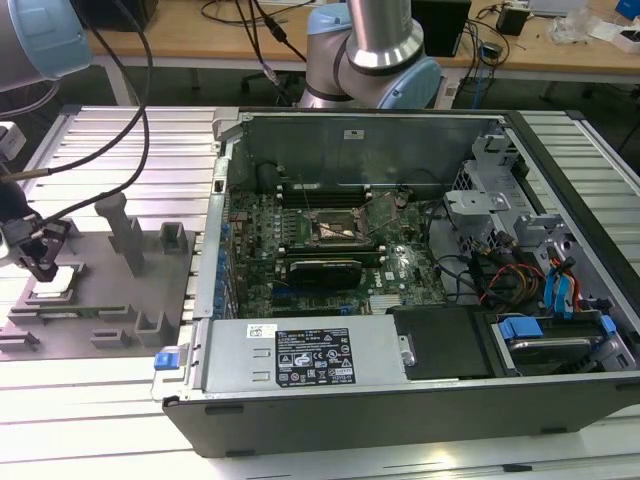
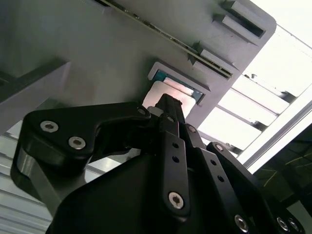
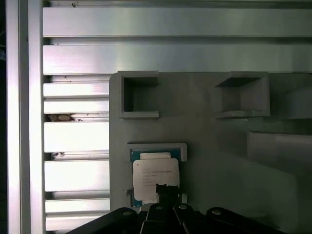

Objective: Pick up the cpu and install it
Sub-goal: 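Pick up the cpu and move it towards the insertion slot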

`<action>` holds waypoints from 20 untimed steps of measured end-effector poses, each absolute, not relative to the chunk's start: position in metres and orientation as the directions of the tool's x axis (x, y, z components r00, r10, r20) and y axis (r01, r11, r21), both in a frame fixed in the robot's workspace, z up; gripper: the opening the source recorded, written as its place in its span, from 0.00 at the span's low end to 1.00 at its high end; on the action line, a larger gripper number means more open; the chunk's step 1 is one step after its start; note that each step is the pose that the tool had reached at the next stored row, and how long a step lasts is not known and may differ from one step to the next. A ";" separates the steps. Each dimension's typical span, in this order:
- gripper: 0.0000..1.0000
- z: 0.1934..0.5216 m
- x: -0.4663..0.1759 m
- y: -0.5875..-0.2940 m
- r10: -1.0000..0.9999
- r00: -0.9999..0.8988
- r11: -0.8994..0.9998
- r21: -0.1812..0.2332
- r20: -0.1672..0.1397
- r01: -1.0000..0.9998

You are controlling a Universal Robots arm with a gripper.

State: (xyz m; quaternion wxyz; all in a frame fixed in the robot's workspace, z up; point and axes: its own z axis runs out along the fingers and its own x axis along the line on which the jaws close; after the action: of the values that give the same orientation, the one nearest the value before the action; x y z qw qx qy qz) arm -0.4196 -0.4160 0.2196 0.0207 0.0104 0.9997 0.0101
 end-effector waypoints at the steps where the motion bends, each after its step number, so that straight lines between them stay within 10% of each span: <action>1: 0.11 0.220 -0.420 -0.416 0.021 -0.999 1.000 0.021 -0.041 0.020; 13: 0.66 0.220 -0.420 -0.416 0.020 -0.999 1.000 0.021 -0.041 0.019; 20: 0.66 0.210 -0.420 -0.416 0.011 -0.999 1.000 0.021 -0.041 0.010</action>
State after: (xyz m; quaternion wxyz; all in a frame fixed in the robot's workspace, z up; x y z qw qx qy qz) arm -0.4196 -0.4160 0.2101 0.0208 0.0054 0.9997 0.0102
